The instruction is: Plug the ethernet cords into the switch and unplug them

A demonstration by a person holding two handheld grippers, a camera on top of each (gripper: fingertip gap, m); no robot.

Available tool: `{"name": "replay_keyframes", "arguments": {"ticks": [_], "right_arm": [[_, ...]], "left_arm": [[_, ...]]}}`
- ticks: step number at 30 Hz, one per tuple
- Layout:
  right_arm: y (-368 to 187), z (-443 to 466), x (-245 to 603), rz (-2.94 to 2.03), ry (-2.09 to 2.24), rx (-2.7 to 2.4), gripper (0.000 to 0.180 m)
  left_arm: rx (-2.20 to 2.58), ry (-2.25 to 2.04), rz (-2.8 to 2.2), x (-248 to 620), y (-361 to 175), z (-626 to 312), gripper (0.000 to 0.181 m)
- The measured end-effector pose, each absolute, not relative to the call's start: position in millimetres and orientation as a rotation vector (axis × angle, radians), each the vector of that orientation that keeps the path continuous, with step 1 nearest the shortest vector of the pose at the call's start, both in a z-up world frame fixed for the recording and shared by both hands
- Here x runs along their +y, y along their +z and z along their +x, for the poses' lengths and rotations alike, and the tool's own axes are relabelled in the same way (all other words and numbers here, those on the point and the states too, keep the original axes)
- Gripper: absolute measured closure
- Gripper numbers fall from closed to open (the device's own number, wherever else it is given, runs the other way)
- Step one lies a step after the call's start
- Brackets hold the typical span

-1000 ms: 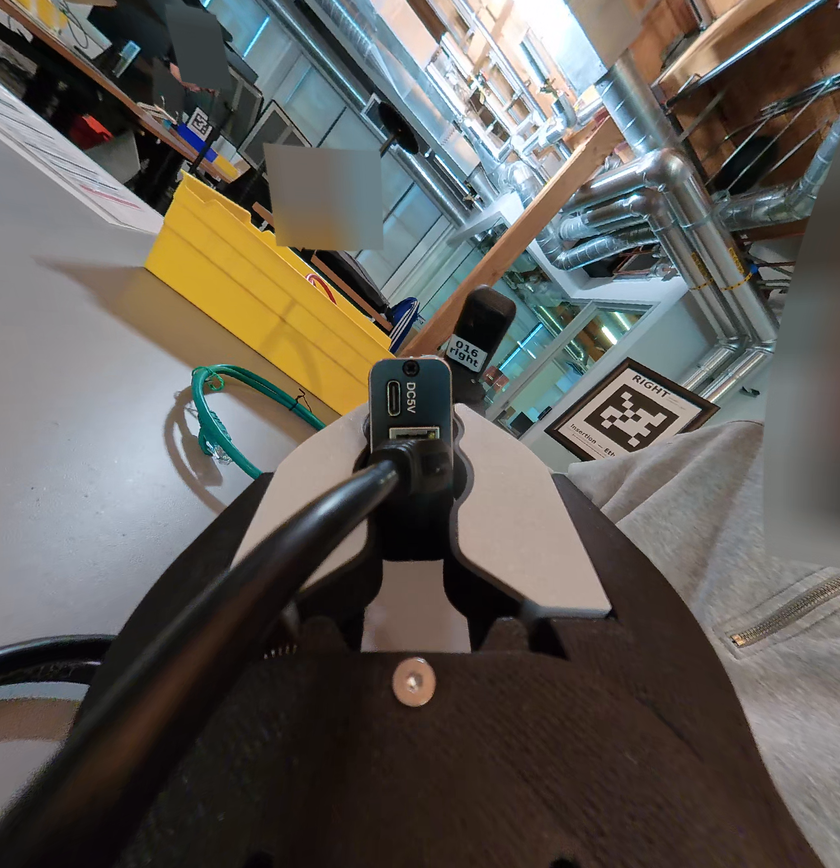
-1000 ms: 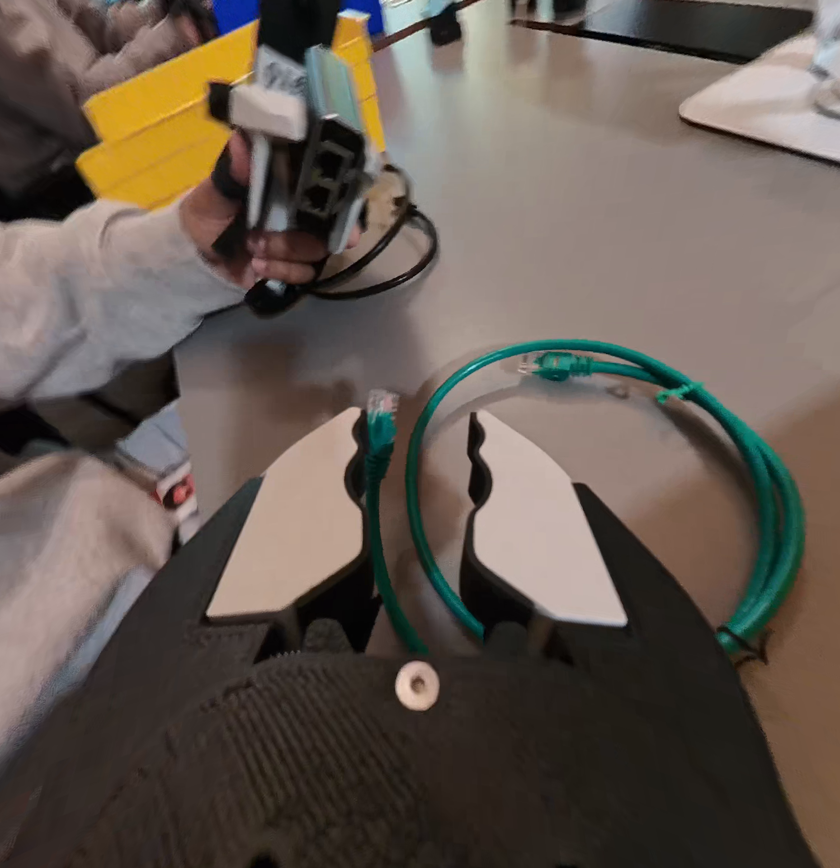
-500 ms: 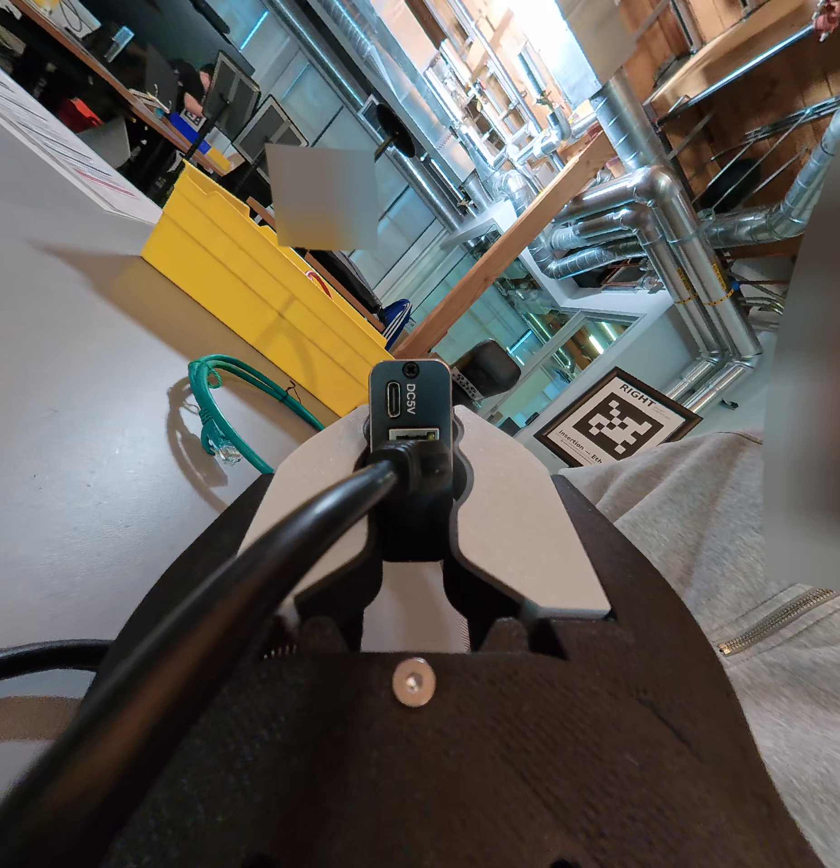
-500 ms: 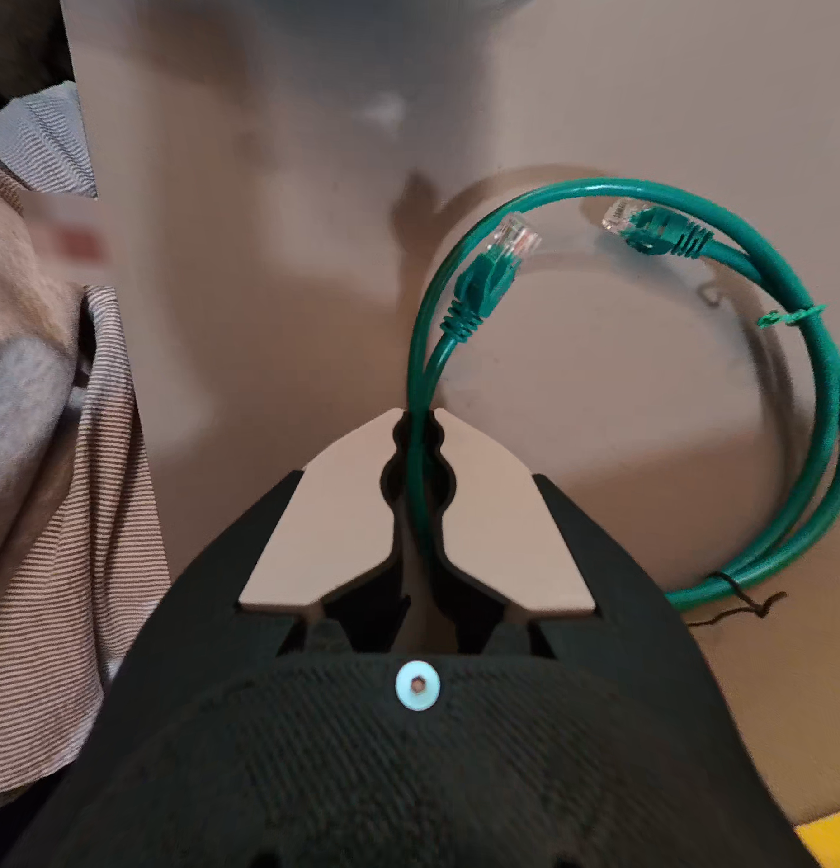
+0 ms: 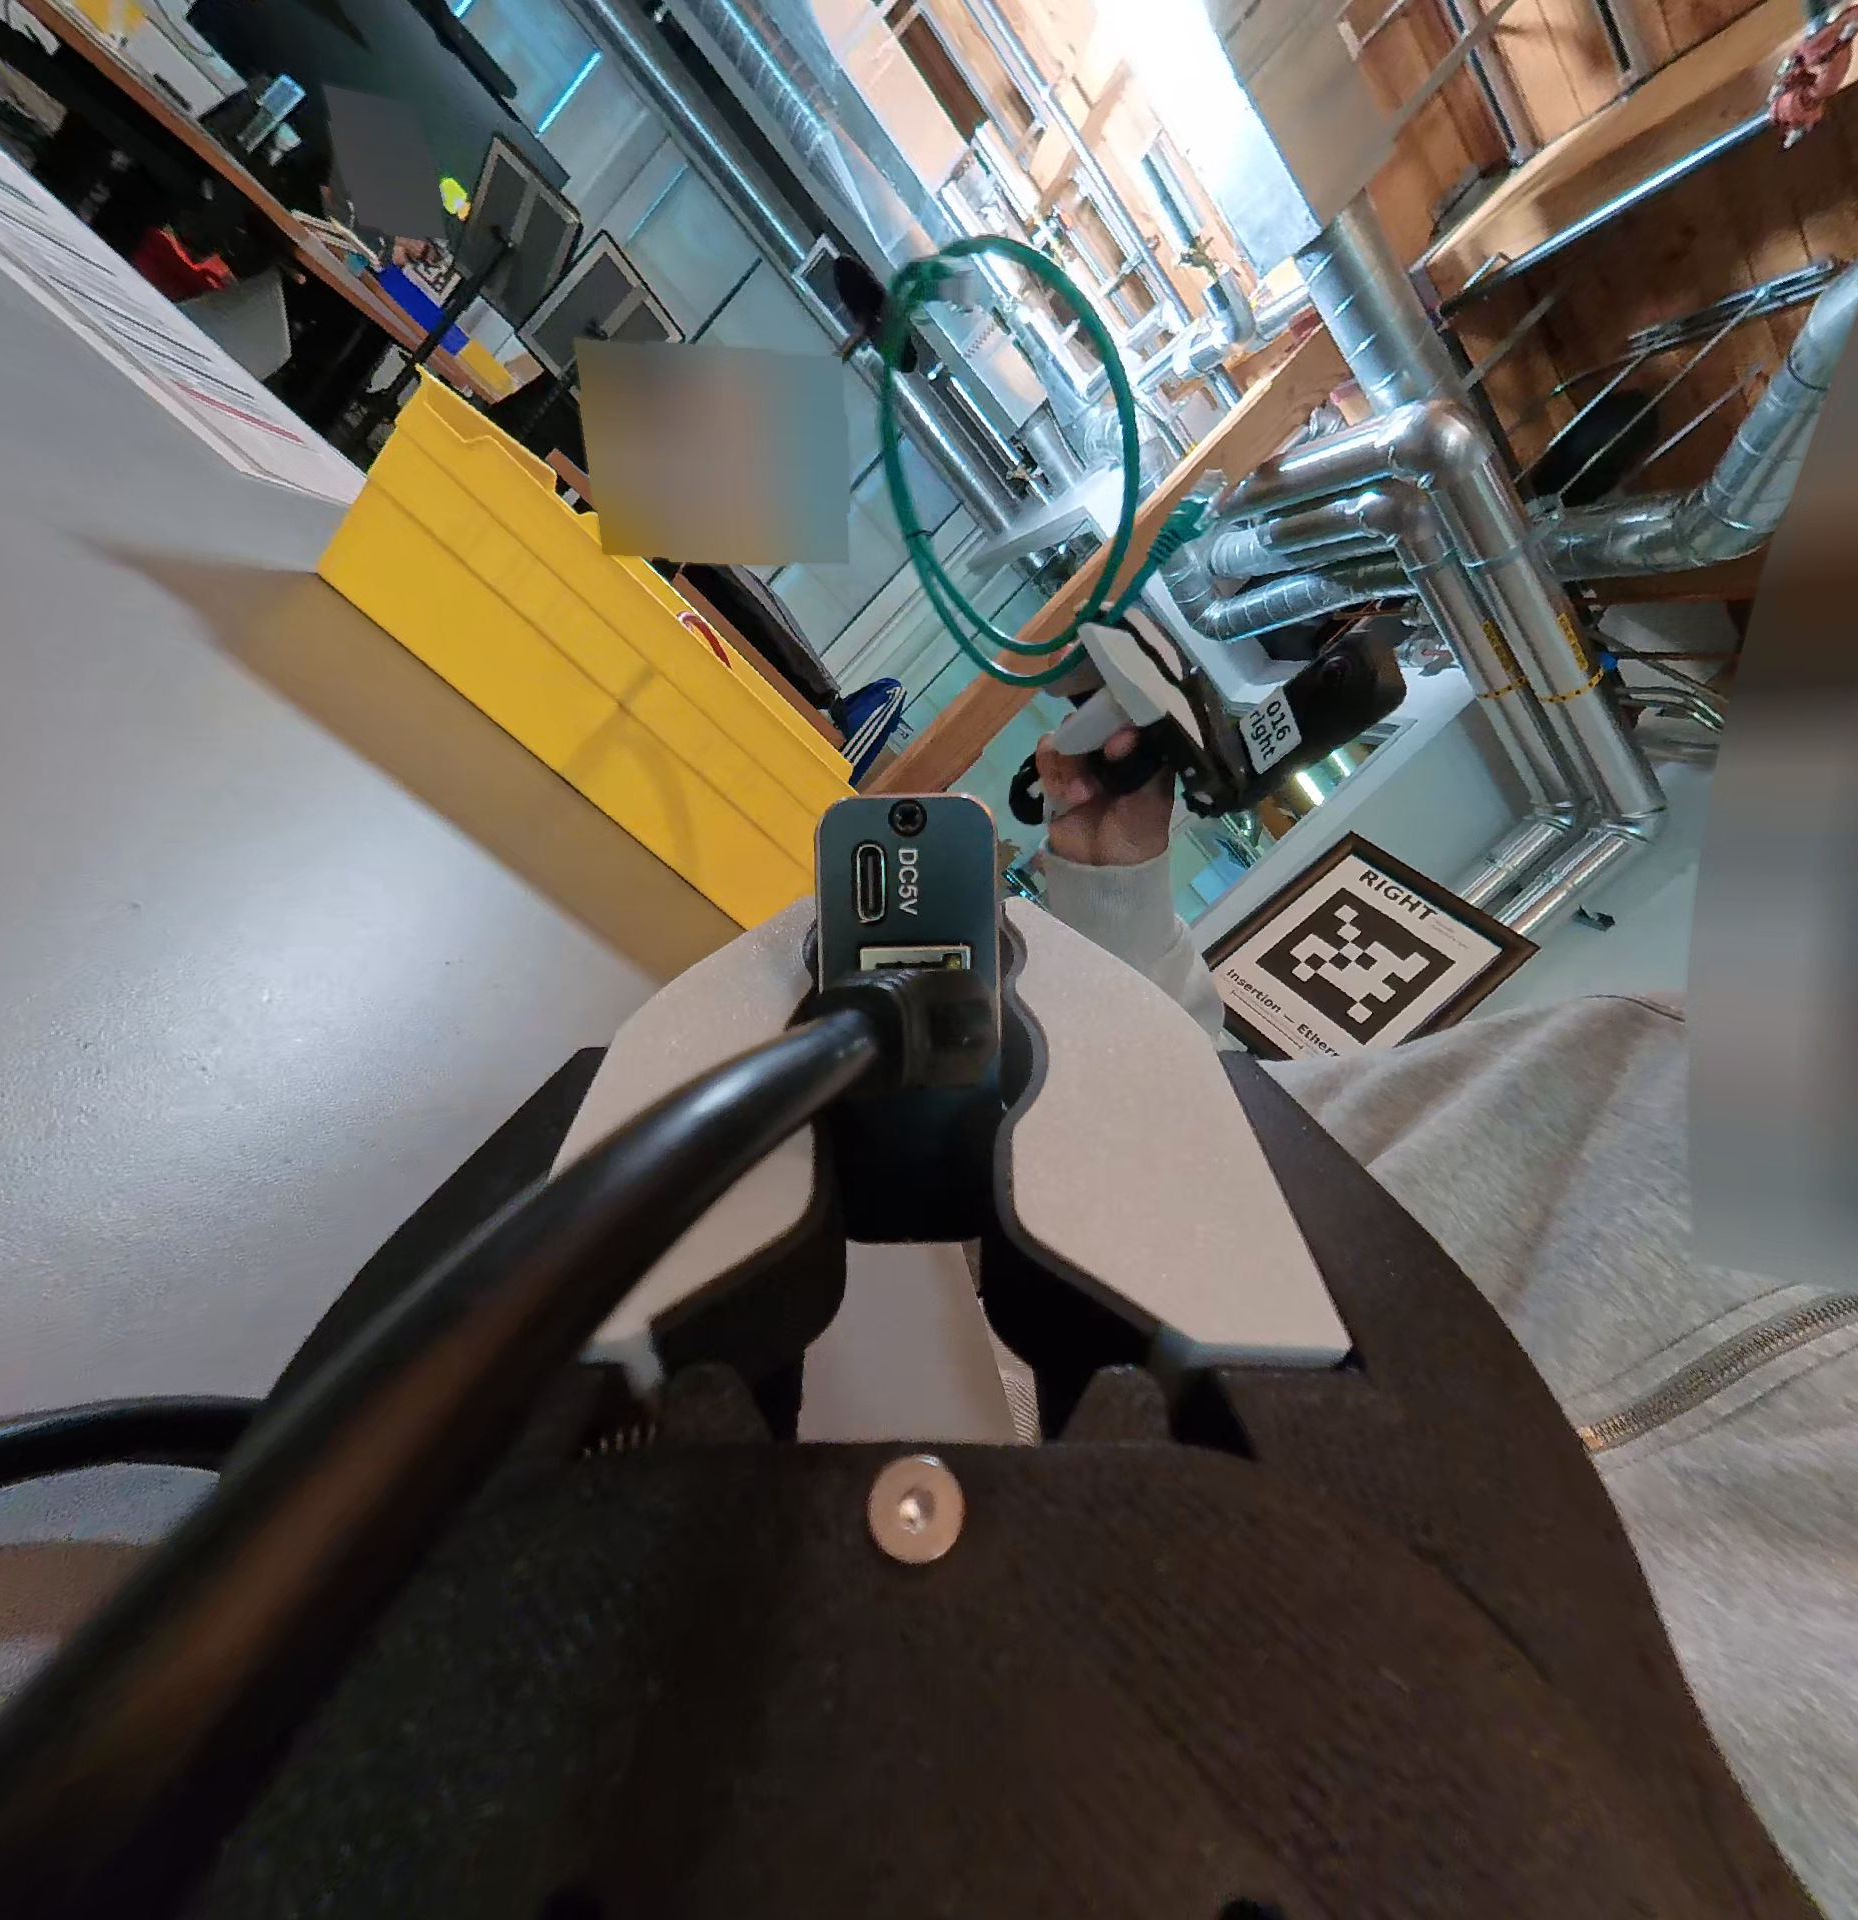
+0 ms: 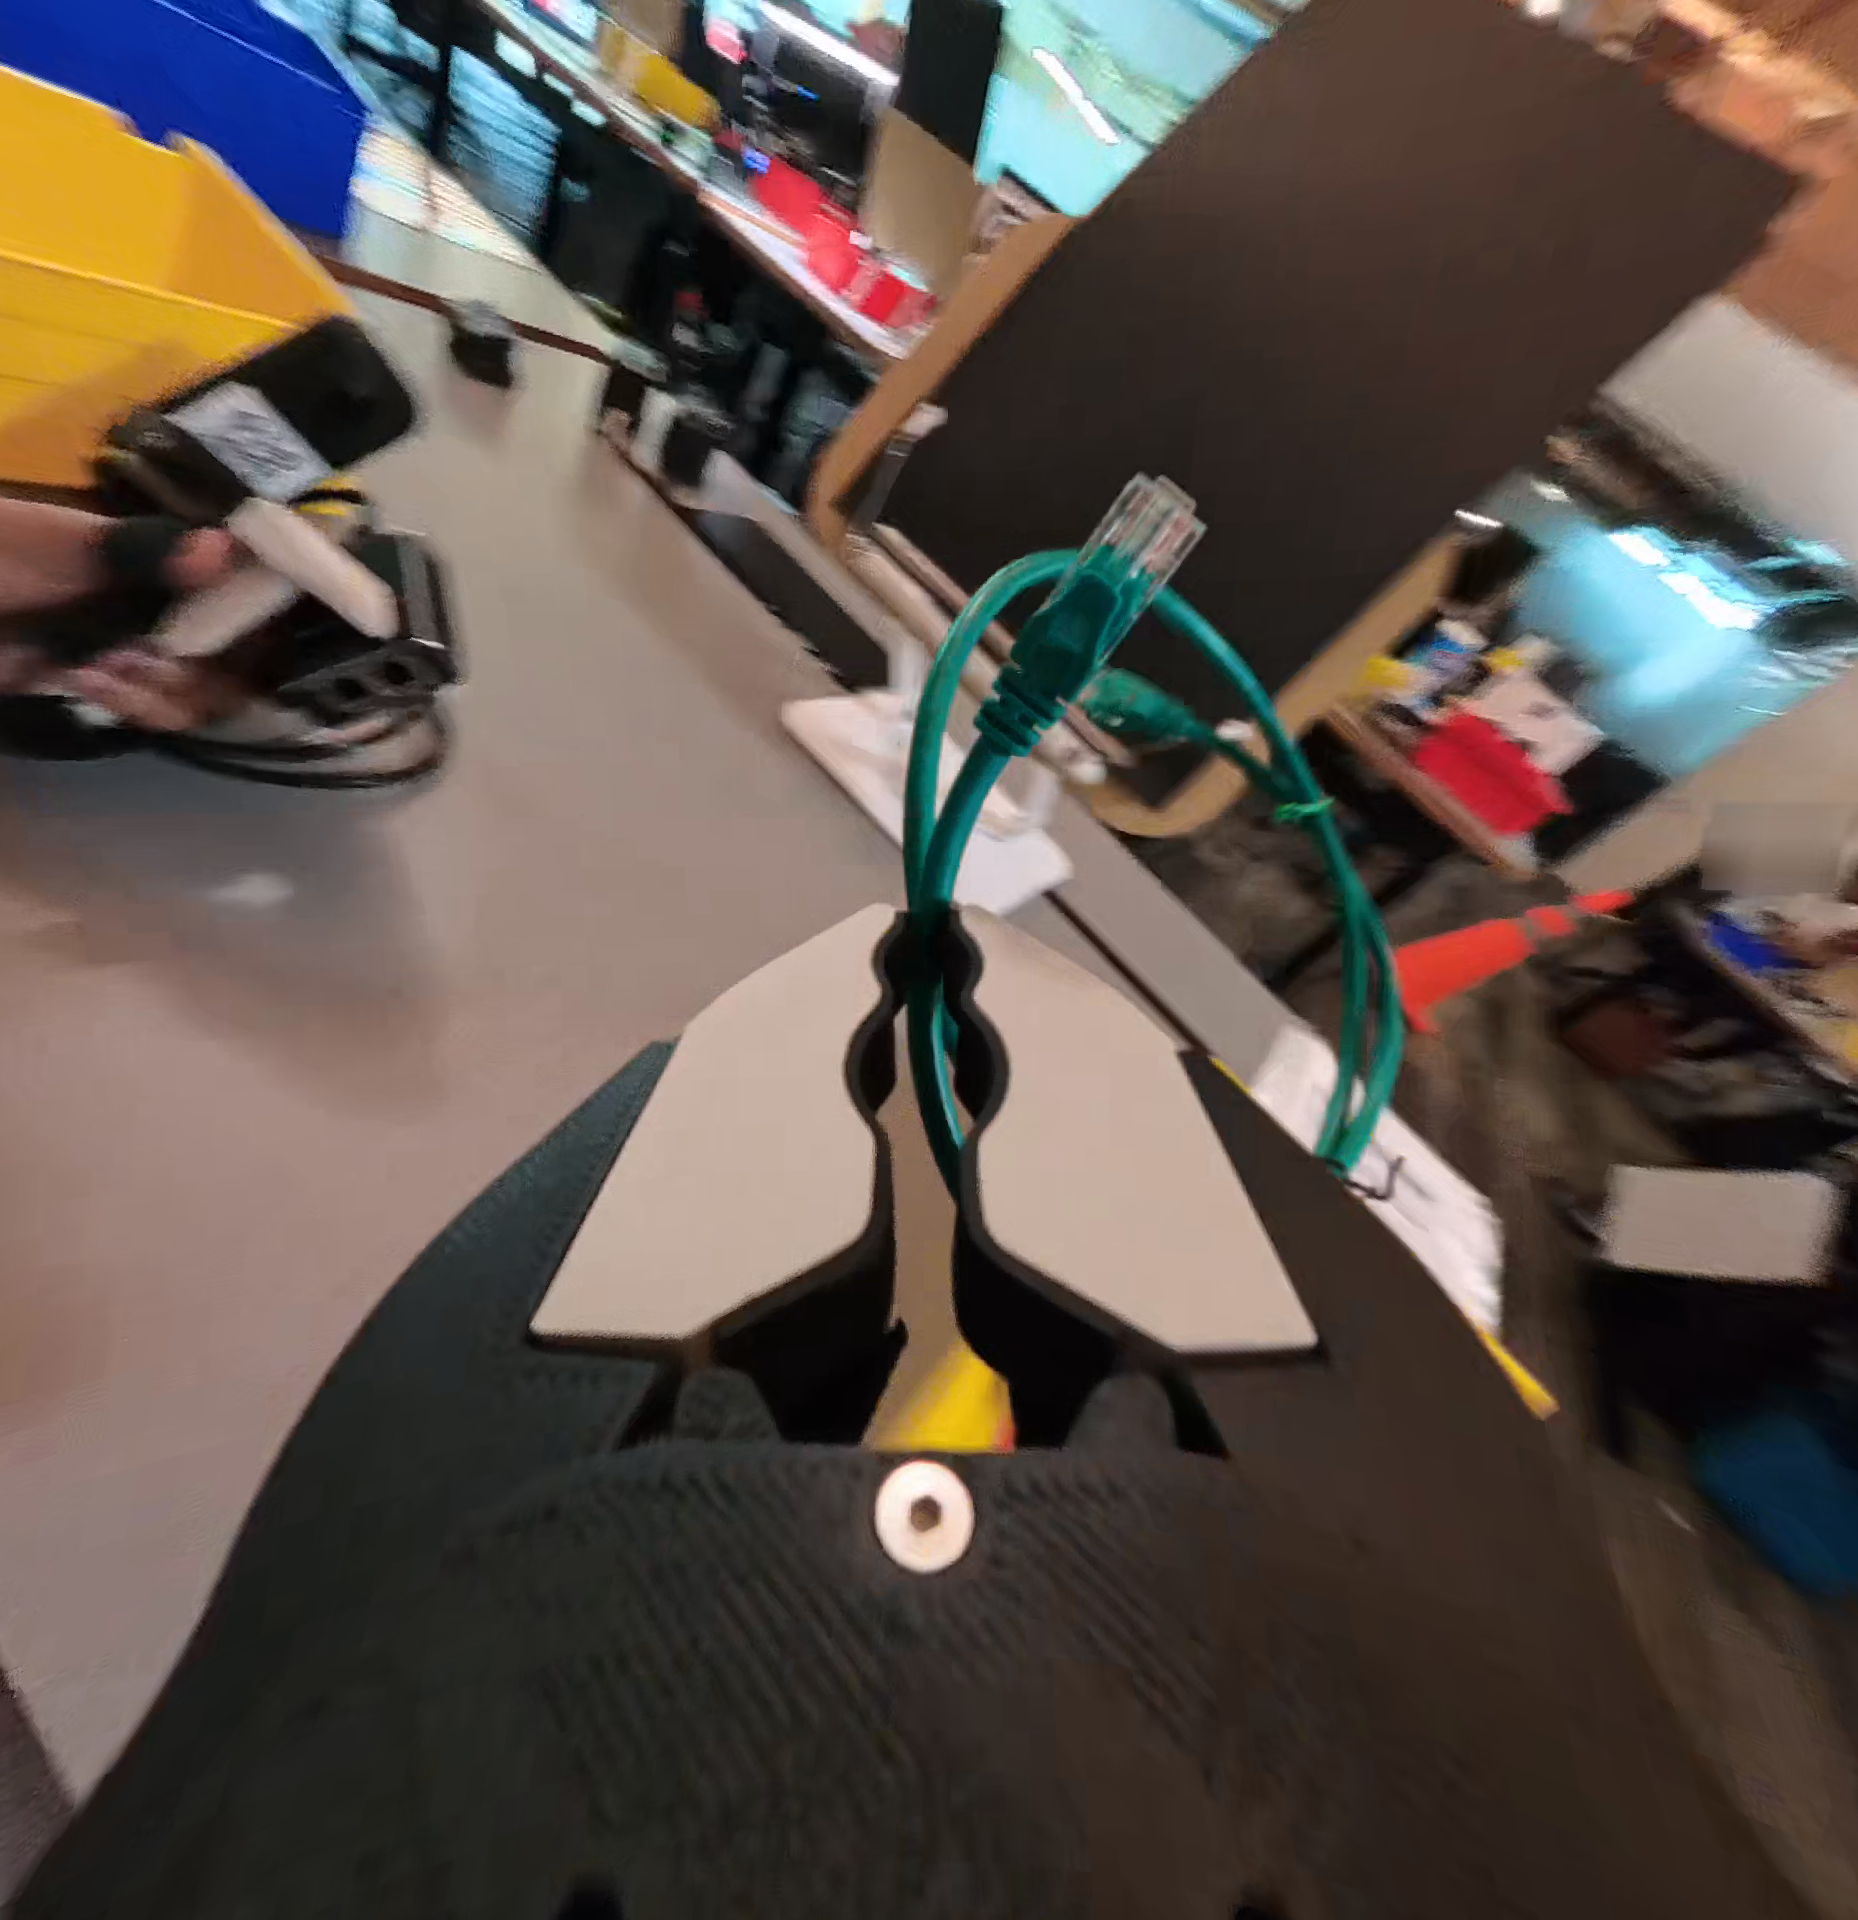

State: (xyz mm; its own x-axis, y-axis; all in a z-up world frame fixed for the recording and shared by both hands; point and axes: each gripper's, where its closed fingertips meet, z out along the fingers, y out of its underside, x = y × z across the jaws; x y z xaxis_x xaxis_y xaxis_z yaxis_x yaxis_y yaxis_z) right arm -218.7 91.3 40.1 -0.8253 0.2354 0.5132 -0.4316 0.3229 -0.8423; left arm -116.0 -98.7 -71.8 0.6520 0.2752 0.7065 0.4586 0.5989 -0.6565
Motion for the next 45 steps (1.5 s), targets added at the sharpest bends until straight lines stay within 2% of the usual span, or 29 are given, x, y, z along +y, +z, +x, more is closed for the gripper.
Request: {"name": "replay_keyframes", "arguments": {"ticks": [4,10,13,14,15,16,24,30,34,37,41,45], "right_arm": [[32.9,-269.0,141.6,0.057,1.293,-1.992,0.173],[-69.6,-321.3,189.1,-0.082,1.229,-2.318,0.174],[-127.6,-334.3,206.1,-0.227,1.049,-2.553,0.172],[-136.1,-336.7,208.5,-0.251,1.008,-2.575,0.163],[-135.9,-338.3,208.1,-0.26,1.005,-2.564,0.143],[-129.2,-339.2,206.3,-0.253,1.025,-2.534,0.136],[-33.0,-314.0,180.2,-0.18,1.482,-2.288,0.141],[1.7,-257.0,122.5,-0.008,1.697,-2.255,0.148],[-19.7,-195.7,62.2,0.13,1.781,-2.434,0.148],[-50.1,-155.8,31.2,0.215,1.756,-2.601,0.145],[-79.2,-110.3,6.3,0.192,1.88,-2.845,0.145],[-105.7,-69.2,-2.0,0.097,1.903,-3.278,0.139]], "left_arm": [[-0.89,-0.126,-0.955,-98.6,-72.2,-116.4,0.156],[-0.891,-0.128,-0.946,-99.7,-71.8,-116.7,0.156],[-0.891,-0.132,-0.943,-100.0,-71.7,-116.6,0.156],[-0.89,-0.134,-0.941,-100.3,-71.6,-116.6,0.156],[-0.89,-0.135,-0.939,-100.4,-71.5,-116.5,0.156],[-0.889,-0.136,-0.938,-100.6,-71.4,-116.4,0.156],[-0.89,-0.142,-0.946,-99.4,-72.2,-116.2,0.156],[-0.879,-0.164,-1.006,-78.9,-71.7,-113.3,0.155],[-0.832,-0.263,-1.128,-40.9,-72.6,-103.5,0.156],[-0.781,-0.351,-1.445,1.2,-98.7,-80.9,0.154],[-0.714,-0.448,-1.77,41.6,-134.6,-50.5,0.157],[-0.683,-0.543,-1.796,61.1,-135.7,-38.2,0.154]]}}
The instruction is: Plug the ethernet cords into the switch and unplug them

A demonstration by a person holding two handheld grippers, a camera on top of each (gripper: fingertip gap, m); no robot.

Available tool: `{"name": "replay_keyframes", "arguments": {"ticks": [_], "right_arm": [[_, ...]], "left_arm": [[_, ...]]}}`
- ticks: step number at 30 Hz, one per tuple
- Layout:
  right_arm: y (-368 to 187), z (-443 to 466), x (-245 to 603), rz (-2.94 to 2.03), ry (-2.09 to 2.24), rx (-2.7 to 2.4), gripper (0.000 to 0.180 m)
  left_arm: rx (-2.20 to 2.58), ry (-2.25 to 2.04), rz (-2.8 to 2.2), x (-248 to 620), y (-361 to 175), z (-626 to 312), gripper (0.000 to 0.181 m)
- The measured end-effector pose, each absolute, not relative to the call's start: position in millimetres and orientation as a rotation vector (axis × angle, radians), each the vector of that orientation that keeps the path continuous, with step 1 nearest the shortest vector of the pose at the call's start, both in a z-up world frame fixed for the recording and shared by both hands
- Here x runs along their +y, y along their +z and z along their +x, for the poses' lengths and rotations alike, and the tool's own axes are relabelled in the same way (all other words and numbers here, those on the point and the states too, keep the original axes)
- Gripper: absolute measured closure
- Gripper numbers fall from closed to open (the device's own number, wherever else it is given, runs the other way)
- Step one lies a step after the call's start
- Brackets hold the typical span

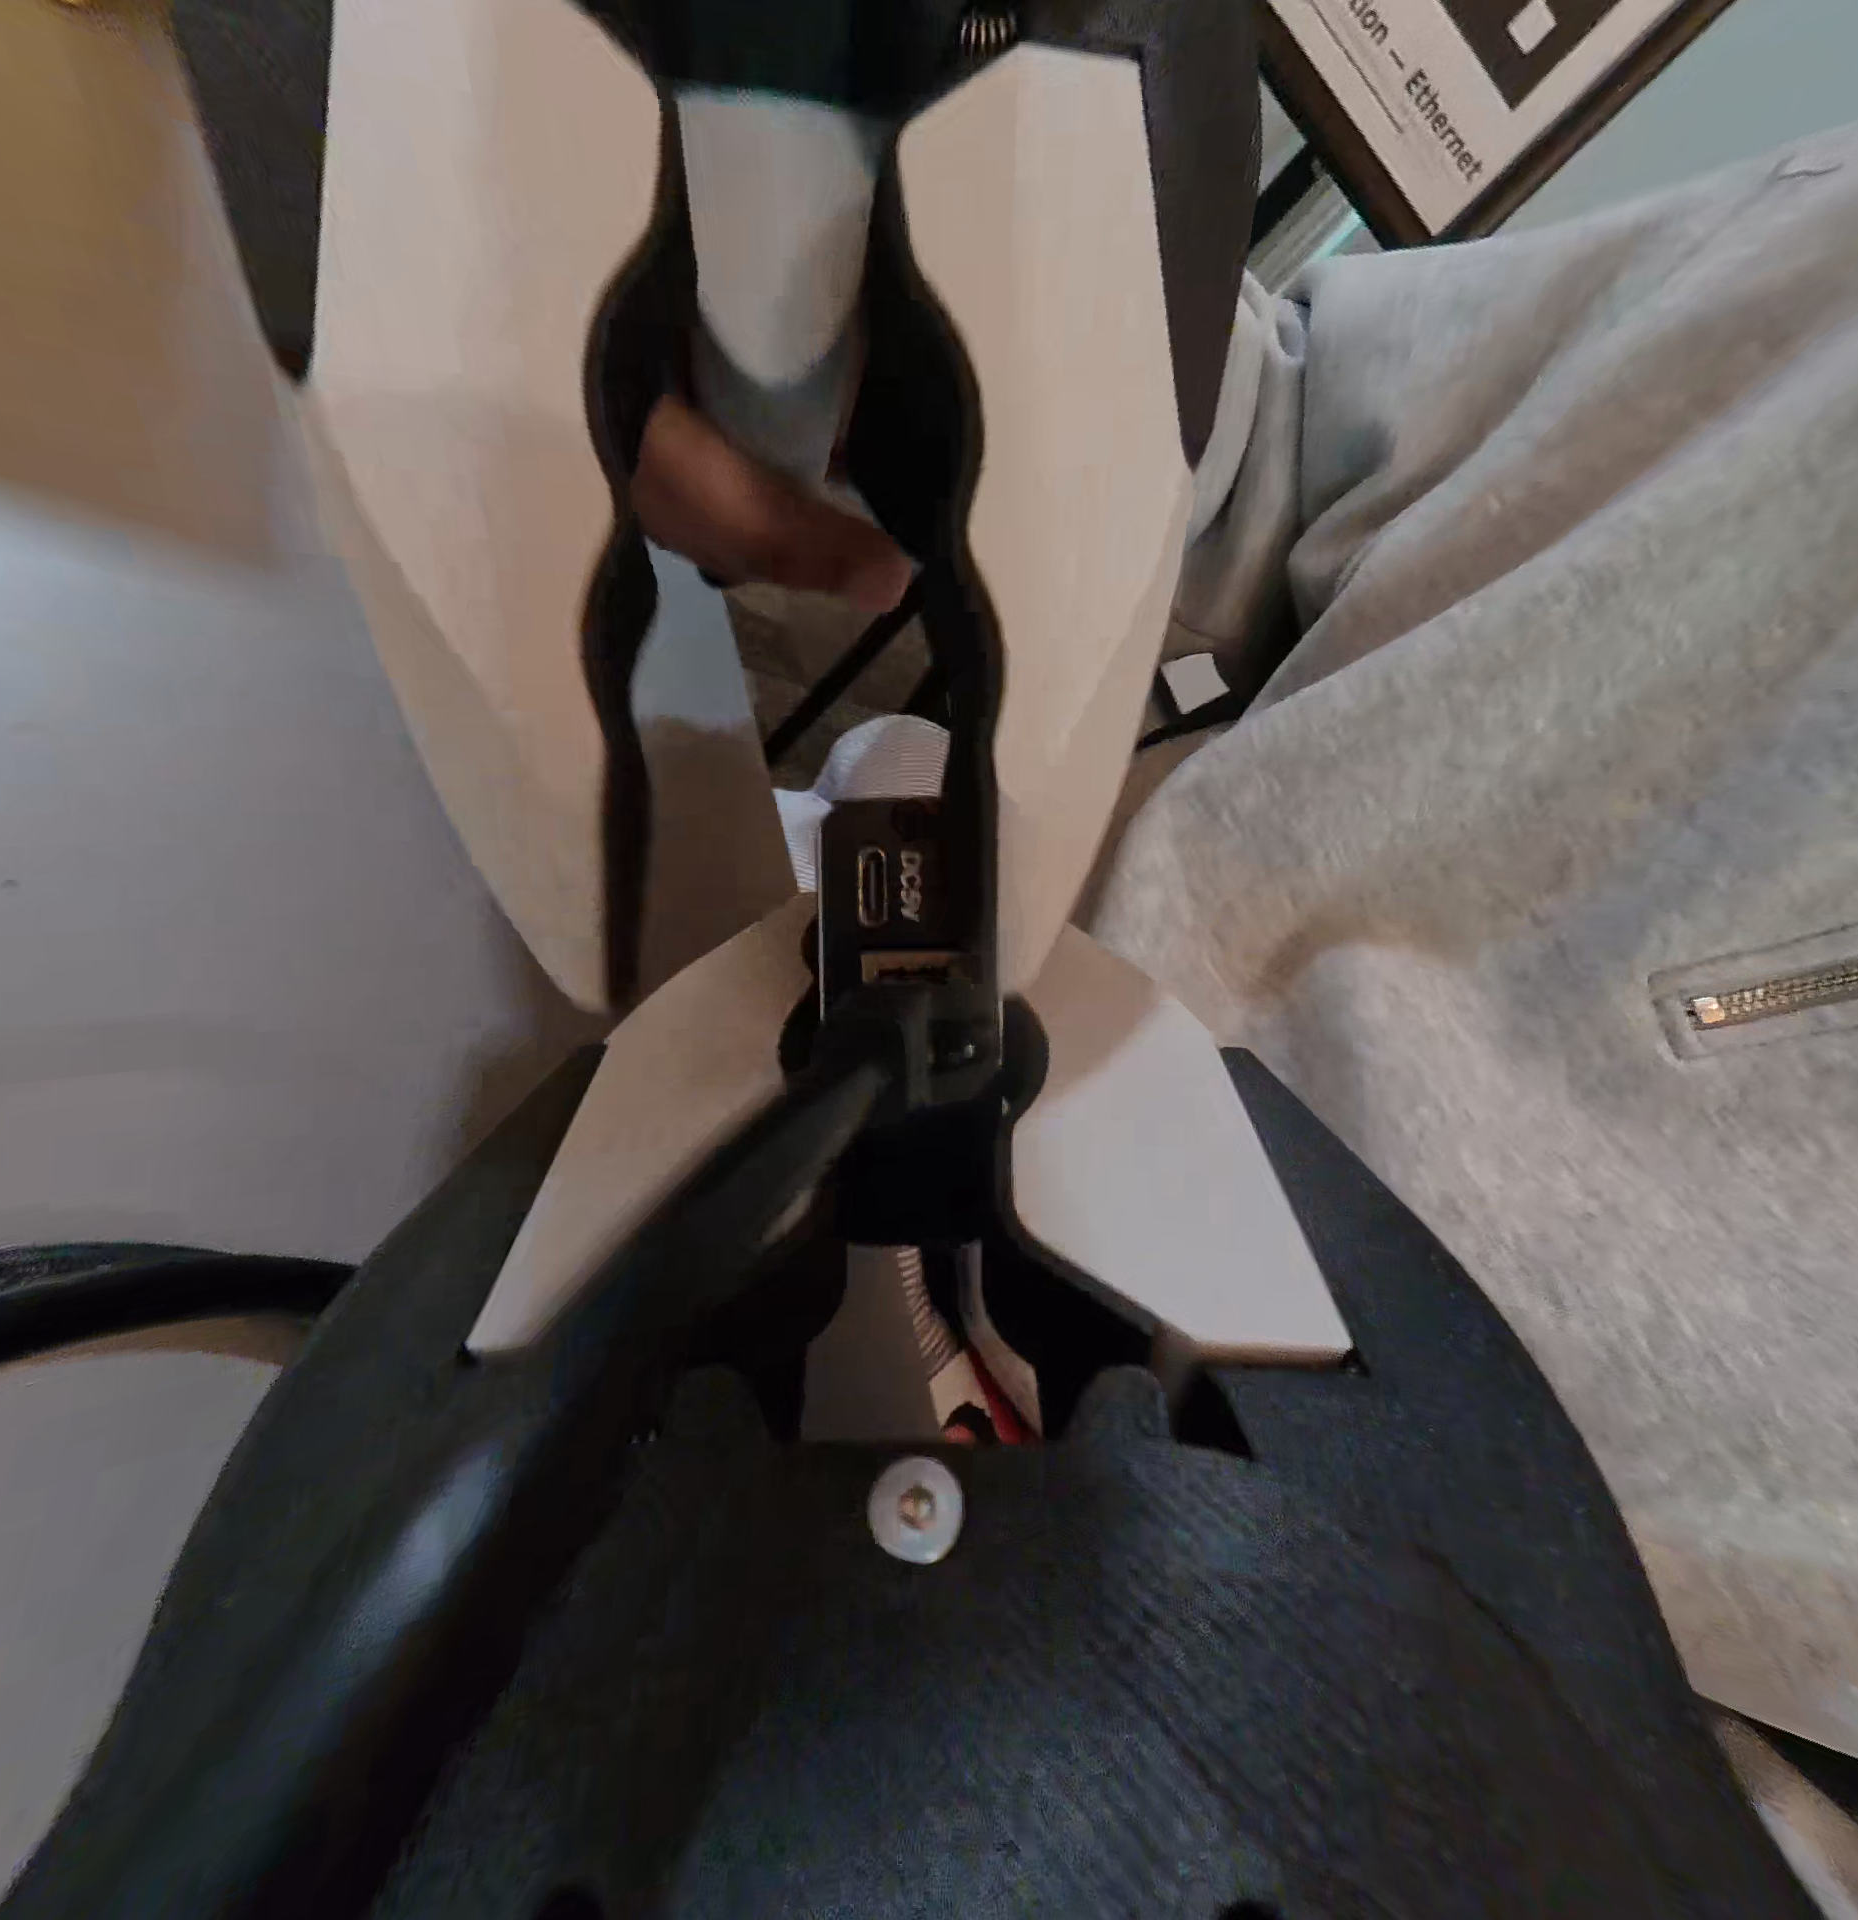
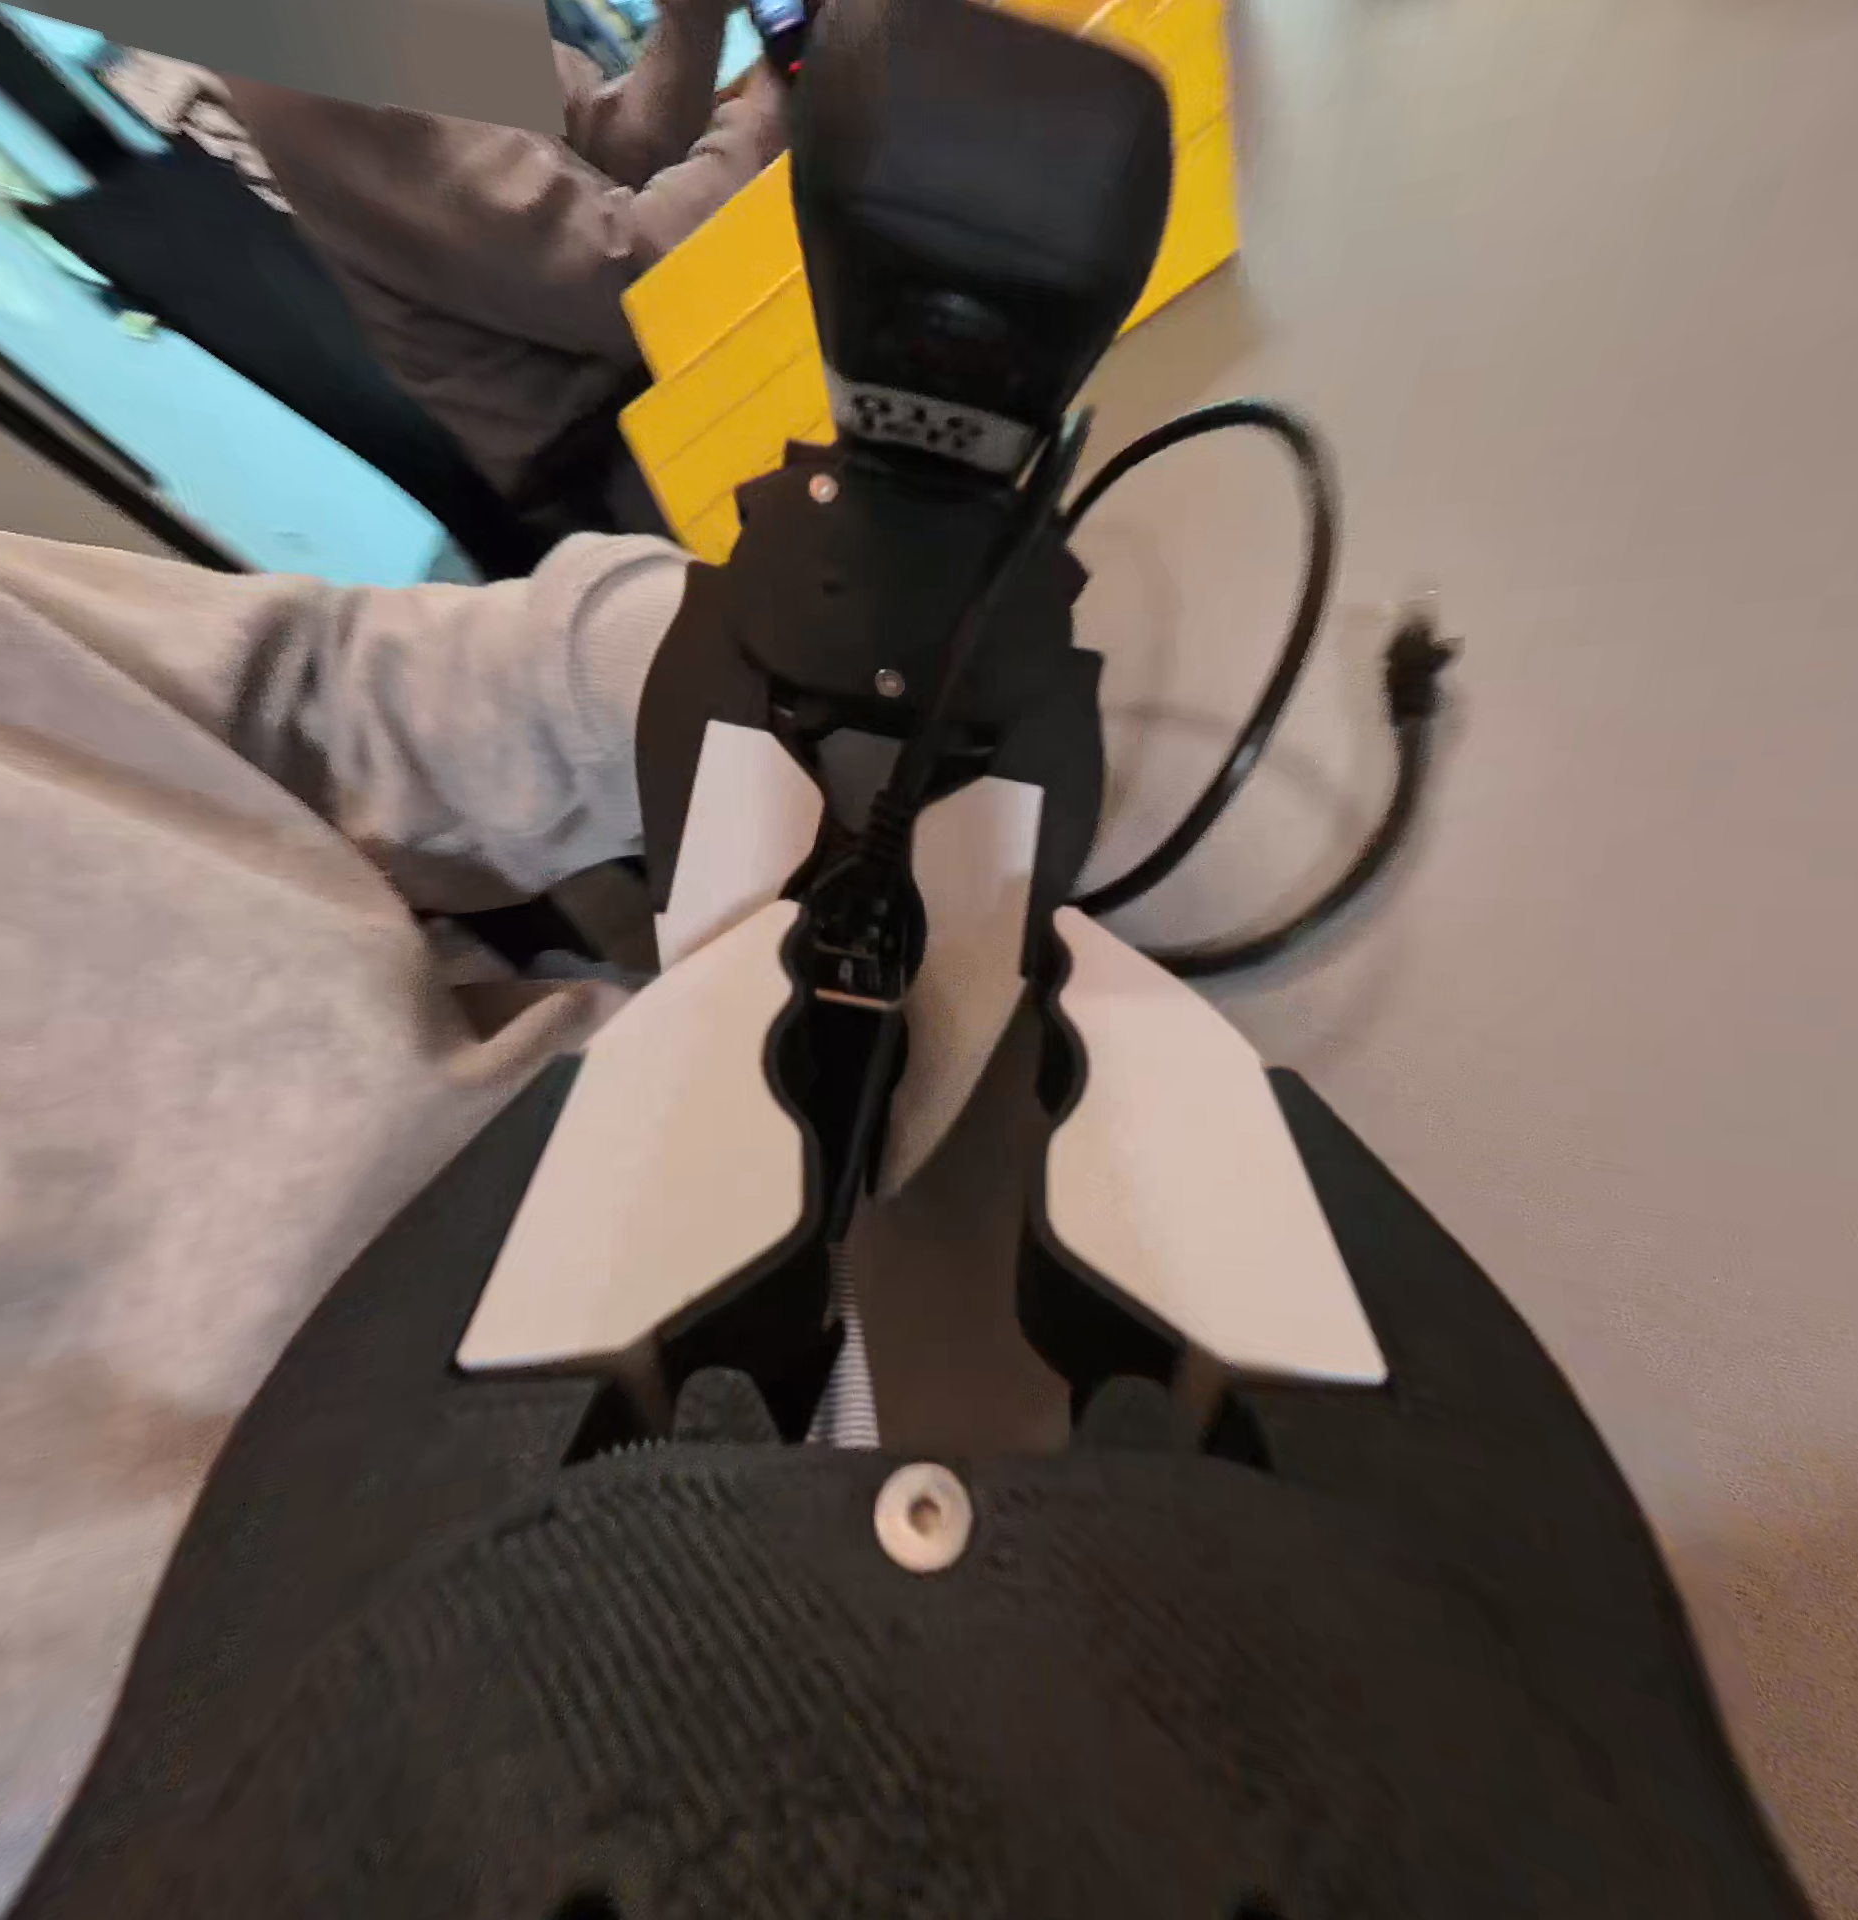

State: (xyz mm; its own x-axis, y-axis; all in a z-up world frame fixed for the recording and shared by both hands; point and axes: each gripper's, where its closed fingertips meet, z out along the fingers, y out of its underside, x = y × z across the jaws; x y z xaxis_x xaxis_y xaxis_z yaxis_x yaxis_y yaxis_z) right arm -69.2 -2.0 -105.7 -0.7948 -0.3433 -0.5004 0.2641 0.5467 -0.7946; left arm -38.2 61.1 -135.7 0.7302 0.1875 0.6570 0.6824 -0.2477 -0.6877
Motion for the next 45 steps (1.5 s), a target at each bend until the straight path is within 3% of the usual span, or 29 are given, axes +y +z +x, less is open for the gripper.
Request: {"name": "replay_keyframes", "arguments": {"ticks": [4,8,11,17,21,26,32,36,45], "right_arm": [[-104.2,-55.2,-5.0,-0.113,-1.267,2.095,0.158],[-104.3,-49.1,-5.3,-0.107,-1.232,2.062,0.153],[-112.9,-50.2,-5.6,-0.076,-1.189,2.076,0.164],[-100.6,-83.5,-10.0,0.037,-1.385,2.141,0.167],[-83.5,-115.6,-6.5,0.224,-1.541,2.031,0.168],[-69.3,-154.1,6.2,0.391,-1.71,1.958,0.17],[-42.6,-155.1,10.0,0.464,-1.828,1.68,0.17],[-34.2,-145.9,8.6,0.522,-1.856,1.51,0.171],[-54.9,-144.5,1.7,0.669,-1.83,1.414,0.17]], "left_arm": [[-0.715,-0.549,-1.828,59.4,-140.6,-37.4,0.154],[-0.748,-0.591,-1.851,61.5,-146.8,-35.1,0.154],[-0.76,-0.575,-1.904,64.3,-154.1,-33.5,0.152],[-0.895,-0.338,-1.641,51.6,-122.0,-78.5,0.112],[-0.94,-0.186,-1.352,21.5,-85.1,-103.5,0.105],[-0.907,-0.093,-1.144,-12.3,-57.3,-108.5,0.128],[-0.961,-0.443,-1.214,40.0,-100.5,-98.0,0.107],[-0.896,-0.521,-1.1,68.7,-92.9,-94.2,0.098],[-0.895,-0.346,-1.088,56.9,-85.4,-101.8,0.117]]}}
